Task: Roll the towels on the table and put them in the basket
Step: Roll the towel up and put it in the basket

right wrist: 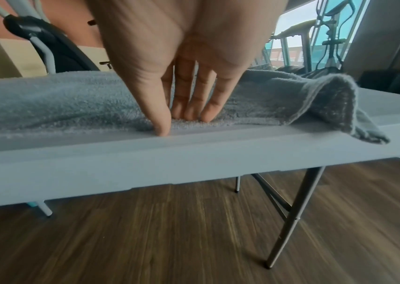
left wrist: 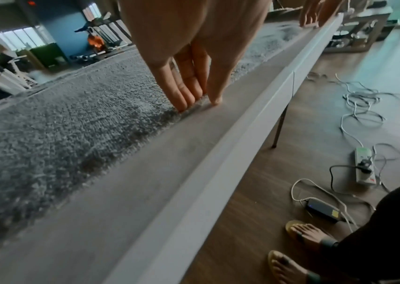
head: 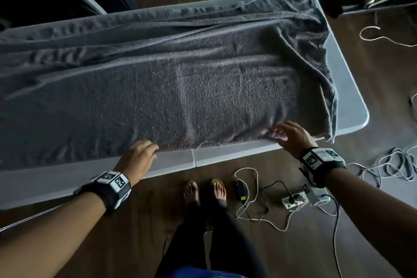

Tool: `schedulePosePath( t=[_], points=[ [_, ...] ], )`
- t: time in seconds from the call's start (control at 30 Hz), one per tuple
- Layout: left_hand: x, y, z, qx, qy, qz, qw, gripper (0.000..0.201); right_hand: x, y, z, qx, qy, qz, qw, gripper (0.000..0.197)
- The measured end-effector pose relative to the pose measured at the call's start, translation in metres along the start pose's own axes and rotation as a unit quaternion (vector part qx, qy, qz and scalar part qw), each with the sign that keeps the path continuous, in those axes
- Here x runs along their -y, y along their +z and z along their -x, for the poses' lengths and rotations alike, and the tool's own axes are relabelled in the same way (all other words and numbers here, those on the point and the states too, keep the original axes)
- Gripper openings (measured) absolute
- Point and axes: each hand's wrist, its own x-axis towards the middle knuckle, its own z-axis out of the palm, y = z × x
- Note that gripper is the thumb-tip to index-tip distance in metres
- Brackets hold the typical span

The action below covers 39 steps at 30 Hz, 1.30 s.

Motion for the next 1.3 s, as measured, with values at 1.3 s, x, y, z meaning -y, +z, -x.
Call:
schedulePosePath(
  t=[1.3],
  points=[
    [0.353,-0.062,0.176,-0.060,-0.215,0.020,0.975,0.032,0.497,0.221,-0.008,0.190,-0.164,-0.023,0.968,0.030]
  ],
)
